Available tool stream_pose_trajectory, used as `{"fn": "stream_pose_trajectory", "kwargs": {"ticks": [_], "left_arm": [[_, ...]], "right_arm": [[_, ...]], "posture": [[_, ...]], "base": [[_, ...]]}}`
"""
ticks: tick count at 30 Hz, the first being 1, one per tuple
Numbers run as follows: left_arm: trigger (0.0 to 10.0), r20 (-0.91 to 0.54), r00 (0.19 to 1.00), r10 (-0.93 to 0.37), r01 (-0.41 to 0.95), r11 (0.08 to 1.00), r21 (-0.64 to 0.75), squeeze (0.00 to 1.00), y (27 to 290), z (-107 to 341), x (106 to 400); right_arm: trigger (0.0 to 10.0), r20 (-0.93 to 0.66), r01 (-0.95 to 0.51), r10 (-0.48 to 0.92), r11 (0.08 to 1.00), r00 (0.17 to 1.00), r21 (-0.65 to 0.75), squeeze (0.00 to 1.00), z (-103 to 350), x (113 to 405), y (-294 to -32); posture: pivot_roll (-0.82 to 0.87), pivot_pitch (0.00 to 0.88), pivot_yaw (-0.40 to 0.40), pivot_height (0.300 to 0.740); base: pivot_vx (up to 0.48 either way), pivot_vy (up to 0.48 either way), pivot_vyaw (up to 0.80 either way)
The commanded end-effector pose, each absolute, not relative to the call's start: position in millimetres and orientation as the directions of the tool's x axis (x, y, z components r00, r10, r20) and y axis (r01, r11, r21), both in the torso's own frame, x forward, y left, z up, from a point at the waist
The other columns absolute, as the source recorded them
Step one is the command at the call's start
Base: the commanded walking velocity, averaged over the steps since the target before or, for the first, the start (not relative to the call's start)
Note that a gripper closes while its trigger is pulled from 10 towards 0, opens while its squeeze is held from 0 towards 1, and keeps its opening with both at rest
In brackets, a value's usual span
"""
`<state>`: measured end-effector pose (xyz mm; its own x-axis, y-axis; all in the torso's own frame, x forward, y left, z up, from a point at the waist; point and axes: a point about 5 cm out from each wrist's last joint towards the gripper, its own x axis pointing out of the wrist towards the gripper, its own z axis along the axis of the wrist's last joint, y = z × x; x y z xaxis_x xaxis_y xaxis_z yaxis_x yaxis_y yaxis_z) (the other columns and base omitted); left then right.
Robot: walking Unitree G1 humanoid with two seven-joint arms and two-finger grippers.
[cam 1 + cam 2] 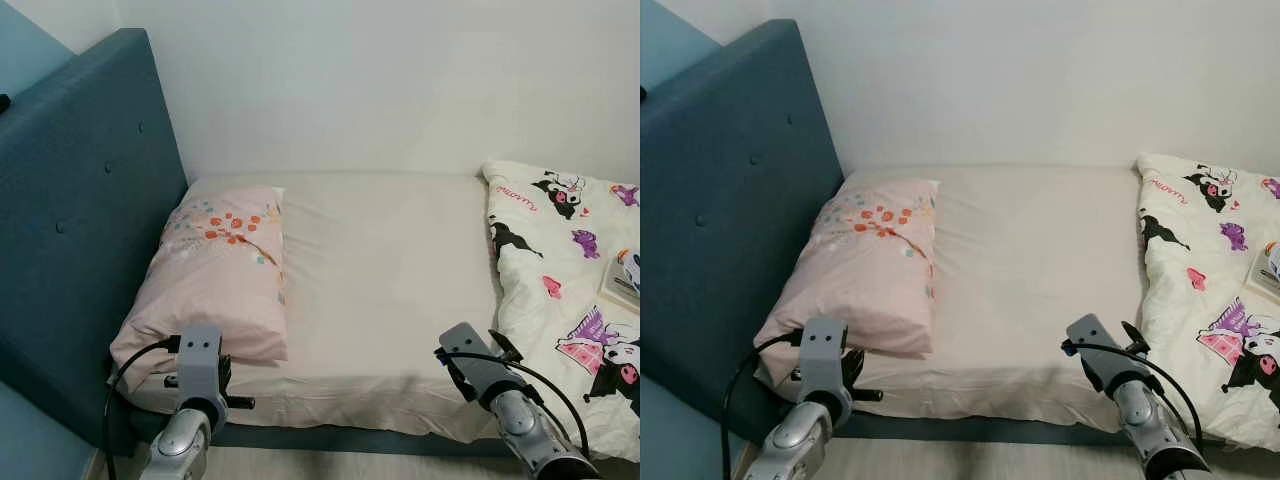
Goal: Clean up the room
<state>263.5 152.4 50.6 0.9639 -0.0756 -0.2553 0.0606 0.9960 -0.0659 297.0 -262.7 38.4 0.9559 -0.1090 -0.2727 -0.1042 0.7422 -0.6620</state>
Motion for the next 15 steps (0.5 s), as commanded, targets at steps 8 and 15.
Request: {"fn": "stream_pose_trajectory", "kwargs": {"ticks": [8,15], "left_arm": [[10.0,-0.259,0.963,-0.076,0.062,0.996,-0.063,0.00,152.9,50.3,263.0],[10.0,-0.258,0.963,-0.075,0.061,0.996,-0.064,0.00,152.4,50.4,263.3]], "right_arm": [[10.0,-0.295,-0.113,-0.116,0.746,0.948,-0.656,0.00,33.6,295.3,-260.5],[10.0,-0.296,-0.113,-0.117,0.746,0.948,-0.656,0.00,34.0,295.7,-260.9]], "posture": [[0.01,0.118,0.003,0.740],[0.01,0.118,0.001,0.740]], "base": [[0.000,0.000,0.00],[0.000,0.000,0.00]]}}
